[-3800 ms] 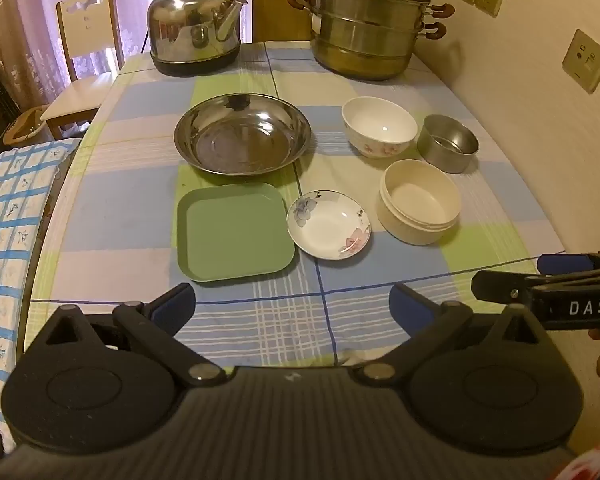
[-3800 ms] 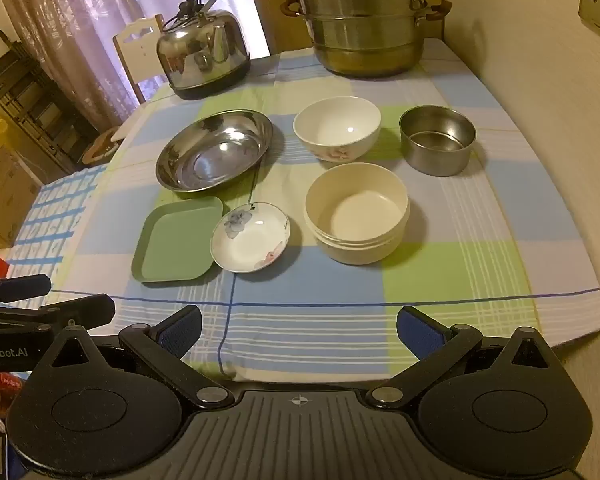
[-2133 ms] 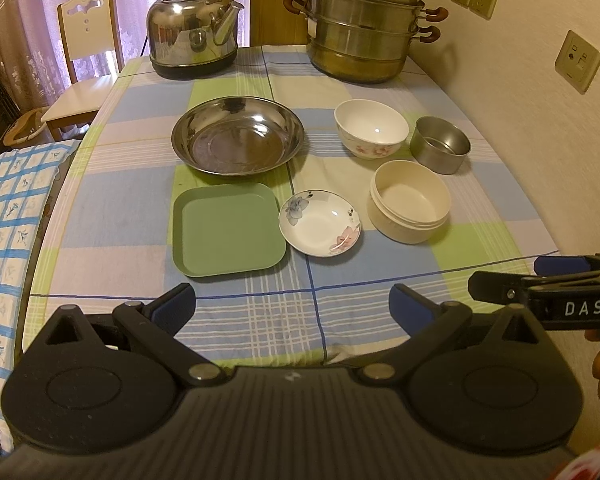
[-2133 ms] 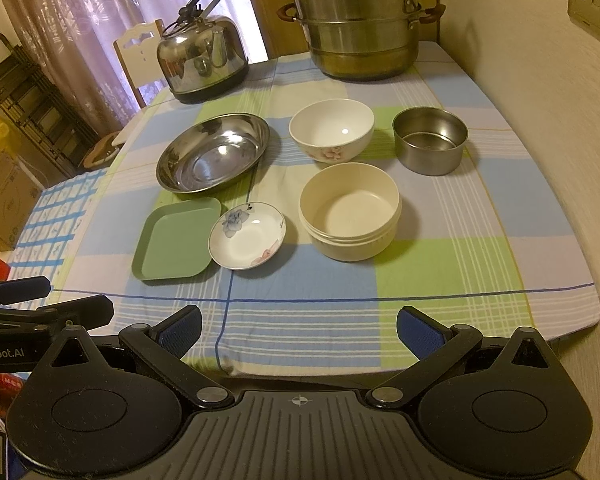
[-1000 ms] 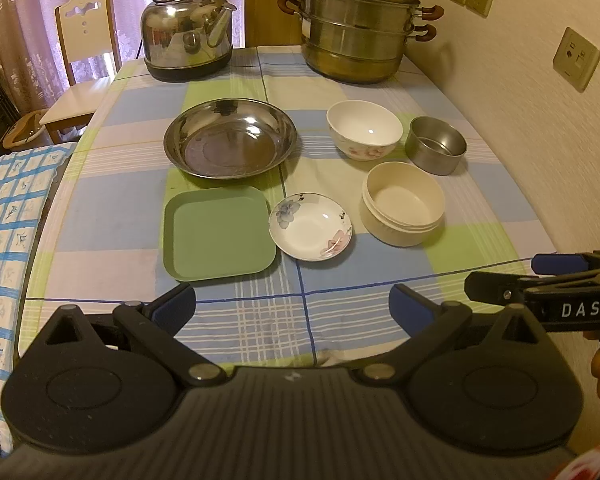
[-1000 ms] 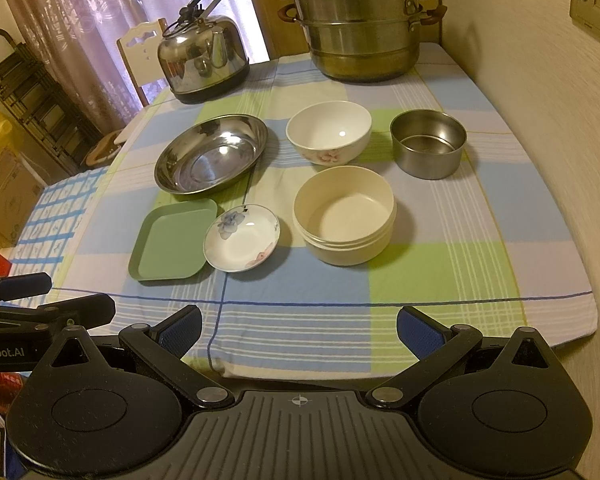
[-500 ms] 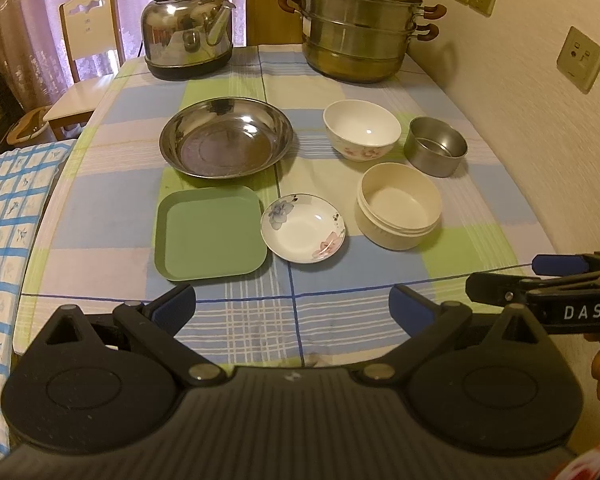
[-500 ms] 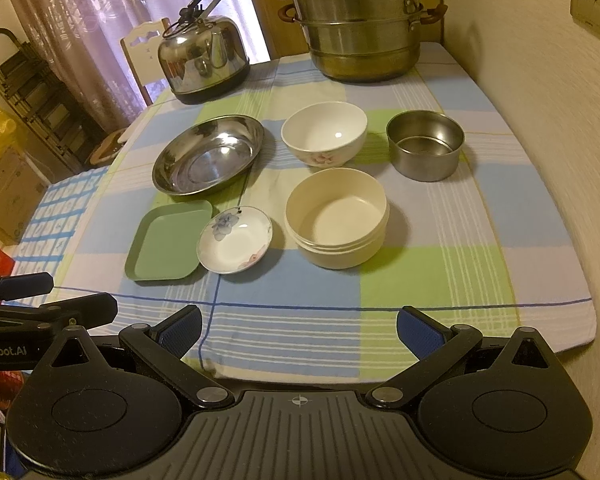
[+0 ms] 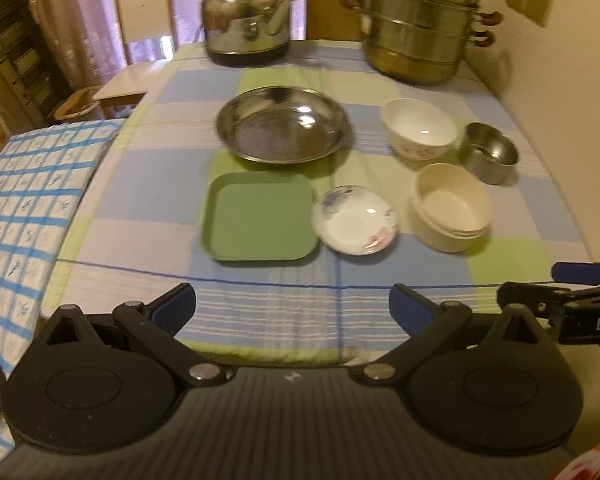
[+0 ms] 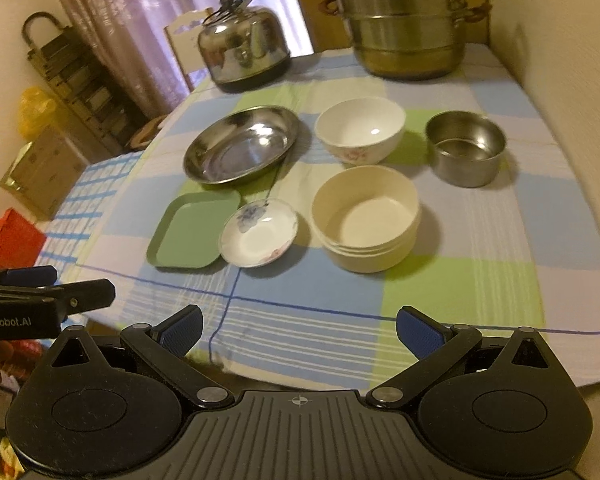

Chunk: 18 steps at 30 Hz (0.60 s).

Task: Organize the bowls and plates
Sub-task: 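Move the left tool toward the green square plate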

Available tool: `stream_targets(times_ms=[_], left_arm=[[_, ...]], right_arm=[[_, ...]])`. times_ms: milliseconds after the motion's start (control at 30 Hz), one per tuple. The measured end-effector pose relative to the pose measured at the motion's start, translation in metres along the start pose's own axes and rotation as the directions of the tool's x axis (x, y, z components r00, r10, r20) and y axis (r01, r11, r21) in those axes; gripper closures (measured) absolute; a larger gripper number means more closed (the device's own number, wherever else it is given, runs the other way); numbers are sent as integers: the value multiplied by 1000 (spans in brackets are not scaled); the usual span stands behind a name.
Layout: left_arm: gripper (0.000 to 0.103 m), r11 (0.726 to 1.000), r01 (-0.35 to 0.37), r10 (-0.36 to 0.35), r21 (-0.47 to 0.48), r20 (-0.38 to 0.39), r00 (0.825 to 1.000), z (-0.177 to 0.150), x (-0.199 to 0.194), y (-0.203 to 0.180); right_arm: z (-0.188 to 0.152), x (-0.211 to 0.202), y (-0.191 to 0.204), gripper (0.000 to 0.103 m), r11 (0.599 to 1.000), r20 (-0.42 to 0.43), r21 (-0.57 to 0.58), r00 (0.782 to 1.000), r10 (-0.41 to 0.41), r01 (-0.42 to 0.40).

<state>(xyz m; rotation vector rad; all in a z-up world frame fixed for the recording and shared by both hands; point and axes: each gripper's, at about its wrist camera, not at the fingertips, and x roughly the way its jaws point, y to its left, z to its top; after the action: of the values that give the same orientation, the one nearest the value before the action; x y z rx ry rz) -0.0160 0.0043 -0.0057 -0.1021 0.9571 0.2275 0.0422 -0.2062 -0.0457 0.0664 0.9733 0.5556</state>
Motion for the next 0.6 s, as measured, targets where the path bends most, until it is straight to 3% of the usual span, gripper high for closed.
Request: stream_targets(times_ms=[233, 600], left_arm=[[0, 1000, -18, 18, 8, -30, 999, 12, 26, 25], [6, 986, 79, -66, 146, -94, 993, 53, 99, 77]], right_arm=[[6, 24, 7, 0, 999, -12, 24, 1000, 28, -28], [24, 85, 45, 0, 988, -22, 147, 999, -47, 50]])
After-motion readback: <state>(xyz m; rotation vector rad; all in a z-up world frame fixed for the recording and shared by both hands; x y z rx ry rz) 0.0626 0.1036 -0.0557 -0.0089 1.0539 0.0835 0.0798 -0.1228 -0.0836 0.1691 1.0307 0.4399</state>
